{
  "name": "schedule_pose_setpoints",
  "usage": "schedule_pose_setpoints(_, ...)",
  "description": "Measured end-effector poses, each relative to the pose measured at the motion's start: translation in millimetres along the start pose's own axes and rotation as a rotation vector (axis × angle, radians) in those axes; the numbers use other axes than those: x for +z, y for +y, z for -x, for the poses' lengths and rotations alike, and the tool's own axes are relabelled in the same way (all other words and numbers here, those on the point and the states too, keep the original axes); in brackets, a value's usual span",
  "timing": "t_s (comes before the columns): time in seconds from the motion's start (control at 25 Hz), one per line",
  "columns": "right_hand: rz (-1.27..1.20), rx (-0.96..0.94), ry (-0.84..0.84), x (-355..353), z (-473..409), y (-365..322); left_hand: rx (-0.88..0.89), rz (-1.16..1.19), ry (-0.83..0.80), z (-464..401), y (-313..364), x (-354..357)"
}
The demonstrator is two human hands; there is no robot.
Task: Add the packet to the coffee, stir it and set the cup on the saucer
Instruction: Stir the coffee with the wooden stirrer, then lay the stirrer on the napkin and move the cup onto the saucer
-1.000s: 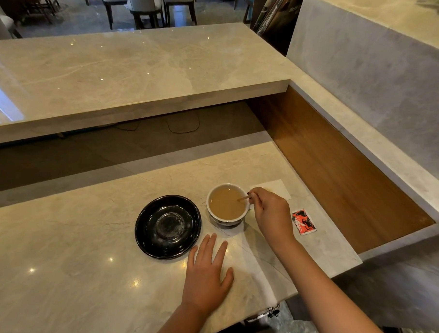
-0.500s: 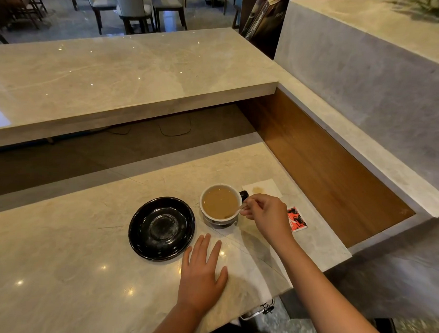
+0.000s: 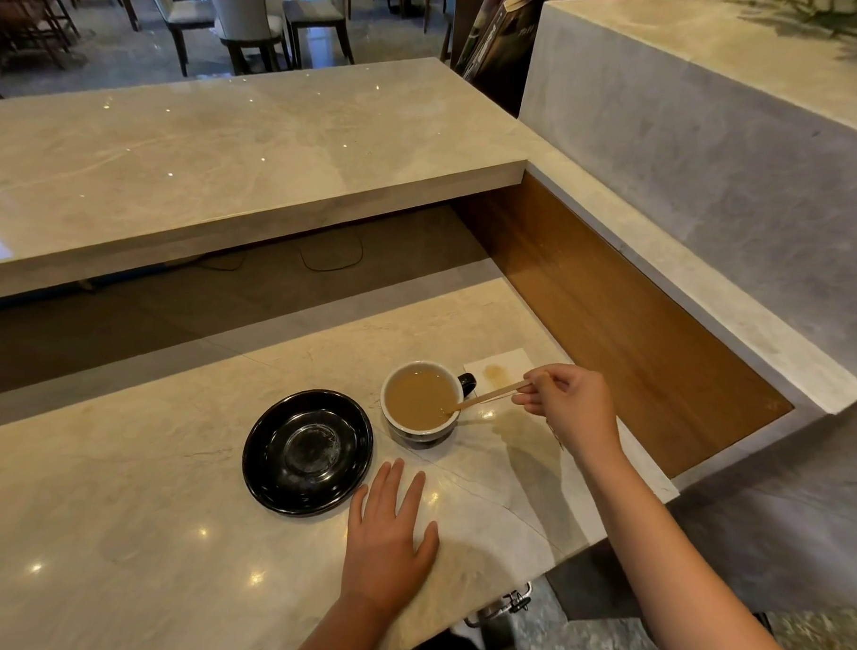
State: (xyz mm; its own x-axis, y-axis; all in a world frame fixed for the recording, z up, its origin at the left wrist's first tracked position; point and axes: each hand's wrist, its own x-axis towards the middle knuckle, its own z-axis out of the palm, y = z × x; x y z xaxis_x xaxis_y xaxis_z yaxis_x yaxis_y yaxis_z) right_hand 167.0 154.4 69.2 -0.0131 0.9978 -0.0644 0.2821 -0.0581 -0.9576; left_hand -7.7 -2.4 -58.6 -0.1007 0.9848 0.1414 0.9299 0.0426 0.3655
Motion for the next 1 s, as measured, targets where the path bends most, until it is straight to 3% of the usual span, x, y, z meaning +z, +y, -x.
schedule_pose_setpoints(0.2, -0.066, -0.072, 0.091, -28.5, -11.2, 3.2, -0.009, -0.019, -0.026, 0.1, -0.5, 0.5)
schedule_pose_setpoints(0.4, 0.172, -0.237, 0.082, -32.4, -28.1, 18.8, -0.010, -0.038, -0.038, -0.6, -0.2, 1.0)
schedule_pose_setpoints(0.68, 0.680, -0.960, -0.158, -26.1, -31.6, 52.0, -0.026, -0.041, -0.058, -0.3, 1.1, -1.1)
schedule_pose_setpoints(1.0, 0.914, -1.053, -0.309, -36.2, -14.0, 76.3, -0.030, -0.043, -0.063, -0.8, 1.3, -0.2)
